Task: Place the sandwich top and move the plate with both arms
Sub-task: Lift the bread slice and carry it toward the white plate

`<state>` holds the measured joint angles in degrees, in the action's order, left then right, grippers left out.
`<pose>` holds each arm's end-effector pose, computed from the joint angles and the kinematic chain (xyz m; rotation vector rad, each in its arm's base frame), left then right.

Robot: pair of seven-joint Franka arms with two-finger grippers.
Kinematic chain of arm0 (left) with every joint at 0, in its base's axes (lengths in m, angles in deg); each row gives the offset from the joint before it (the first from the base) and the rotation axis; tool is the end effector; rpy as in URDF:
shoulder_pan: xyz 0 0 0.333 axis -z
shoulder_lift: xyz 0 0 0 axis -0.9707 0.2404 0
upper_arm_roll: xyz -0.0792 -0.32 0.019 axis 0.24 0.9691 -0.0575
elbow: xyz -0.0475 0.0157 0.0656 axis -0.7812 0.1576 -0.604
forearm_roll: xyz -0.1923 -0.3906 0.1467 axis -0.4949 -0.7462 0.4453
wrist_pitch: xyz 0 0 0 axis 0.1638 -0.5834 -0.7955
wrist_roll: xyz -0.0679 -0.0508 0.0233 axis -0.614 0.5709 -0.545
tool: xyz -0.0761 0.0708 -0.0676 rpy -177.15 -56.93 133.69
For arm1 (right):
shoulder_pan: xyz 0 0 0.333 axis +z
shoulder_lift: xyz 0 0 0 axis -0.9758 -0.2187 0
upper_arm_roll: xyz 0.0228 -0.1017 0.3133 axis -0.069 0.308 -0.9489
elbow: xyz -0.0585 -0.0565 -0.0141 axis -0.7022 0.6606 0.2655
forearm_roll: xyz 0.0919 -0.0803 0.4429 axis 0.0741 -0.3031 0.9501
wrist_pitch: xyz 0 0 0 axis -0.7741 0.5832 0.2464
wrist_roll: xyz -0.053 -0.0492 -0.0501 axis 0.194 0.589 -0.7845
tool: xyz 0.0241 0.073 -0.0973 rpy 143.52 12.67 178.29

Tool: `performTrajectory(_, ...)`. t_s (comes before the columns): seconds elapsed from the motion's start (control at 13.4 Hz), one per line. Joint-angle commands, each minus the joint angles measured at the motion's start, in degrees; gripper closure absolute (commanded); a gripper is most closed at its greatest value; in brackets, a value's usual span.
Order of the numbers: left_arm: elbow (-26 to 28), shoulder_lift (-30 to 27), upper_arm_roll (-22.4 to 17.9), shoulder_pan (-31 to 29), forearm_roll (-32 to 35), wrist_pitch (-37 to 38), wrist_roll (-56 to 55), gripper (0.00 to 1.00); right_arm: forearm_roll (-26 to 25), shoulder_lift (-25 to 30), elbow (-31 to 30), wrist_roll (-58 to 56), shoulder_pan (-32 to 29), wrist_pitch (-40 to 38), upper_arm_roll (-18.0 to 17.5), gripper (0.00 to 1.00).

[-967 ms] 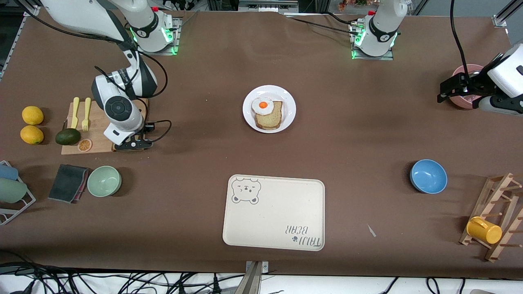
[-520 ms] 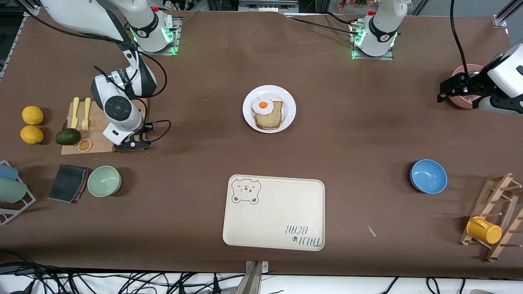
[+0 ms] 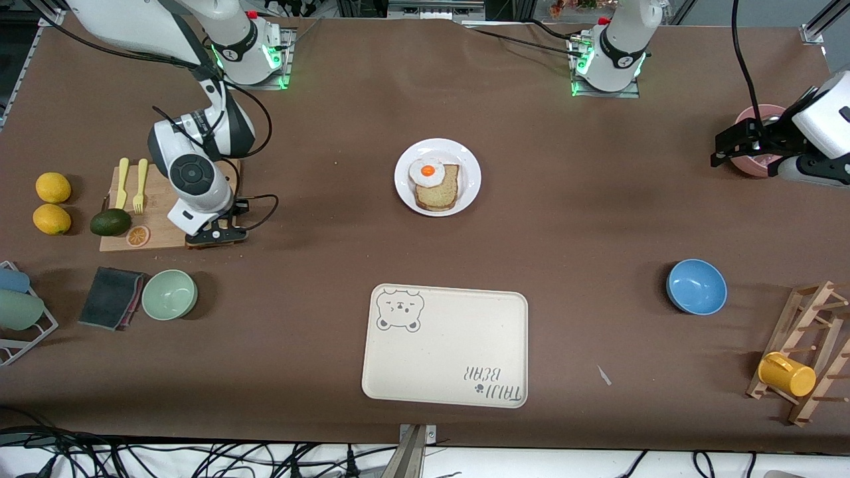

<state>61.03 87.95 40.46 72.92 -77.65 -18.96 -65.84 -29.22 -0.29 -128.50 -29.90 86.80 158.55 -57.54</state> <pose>0.6222 -0.0065 0.5967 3.0781 -0.2065 -0.1171 0.5546 0.0839 0.1472 2.8212 0.2890 -0.2249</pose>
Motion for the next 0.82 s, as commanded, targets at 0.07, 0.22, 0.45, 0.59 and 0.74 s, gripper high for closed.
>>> performTrajectory(0.07, -1.4, 0.4, 0.4, -0.6, -0.7, 1.2, 1.3, 0.00, -0.5, 2.3, 5.6, 0.7, 0.1, -8.9, -3.1, 1.00)
performTrajectory(0.22, -1.4, 0.4, 0.4, -0.6, -0.8, 1.2, 1.3, 0.00, 0.0, 2.2, 9.1, 1.1, 0.1, -13.1, -5.3, 1.00)
performTrajectory(0.45, -1.4, 0.4, 0.4, -0.6, -0.8, 1.2, 1.3, 0.00, 1.2, 1.5, 13.2, 2.8, 1.6, -16.6, -7.3, 1.00)
performTrajectory(0.59, -1.4, 0.4, 0.4, -0.6, -0.8, 1.2, 1.3, 0.00, 1.4, 0.8, 16.3, 6.8, 5.4, -20.3, -7.3, 1.00)
performTrajectory(0.74, -1.4, 0.4, 0.3, -0.6, -0.8, 1.2, 1.3, 0.00, 5.8, -0.8, 20.8, 9.9, 8.9, -24.3, -7.3, 1.00)
